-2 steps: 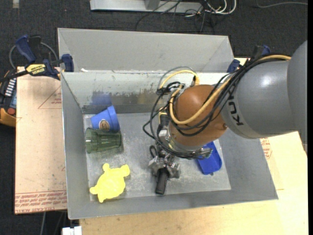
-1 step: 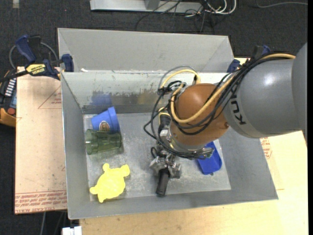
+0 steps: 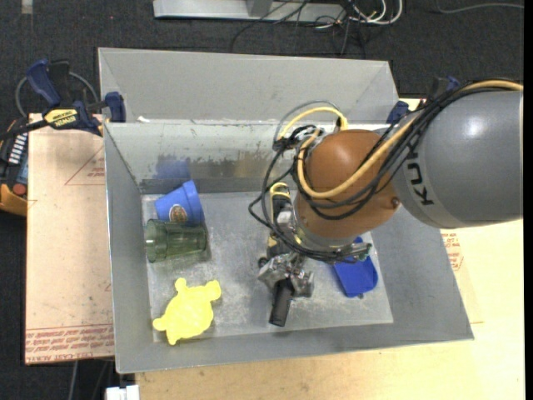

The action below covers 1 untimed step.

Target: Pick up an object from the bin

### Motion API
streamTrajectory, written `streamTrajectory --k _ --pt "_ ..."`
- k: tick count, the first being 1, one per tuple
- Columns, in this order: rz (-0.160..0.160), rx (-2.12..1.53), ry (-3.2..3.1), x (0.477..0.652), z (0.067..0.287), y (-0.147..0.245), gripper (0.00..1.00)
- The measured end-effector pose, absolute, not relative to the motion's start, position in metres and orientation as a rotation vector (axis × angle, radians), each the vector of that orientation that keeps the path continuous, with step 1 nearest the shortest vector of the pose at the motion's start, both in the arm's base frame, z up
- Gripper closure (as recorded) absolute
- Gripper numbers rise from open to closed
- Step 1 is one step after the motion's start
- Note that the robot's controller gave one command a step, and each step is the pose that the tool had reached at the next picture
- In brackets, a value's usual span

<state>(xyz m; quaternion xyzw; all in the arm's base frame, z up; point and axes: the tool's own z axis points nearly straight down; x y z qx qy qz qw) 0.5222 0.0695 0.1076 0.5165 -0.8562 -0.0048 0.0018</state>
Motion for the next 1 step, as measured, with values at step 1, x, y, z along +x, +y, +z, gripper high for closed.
streamTrajectory --k 1 --pt "-0.008 1.625 -2.695 0.5249 0.1273 0.0695 1.00"
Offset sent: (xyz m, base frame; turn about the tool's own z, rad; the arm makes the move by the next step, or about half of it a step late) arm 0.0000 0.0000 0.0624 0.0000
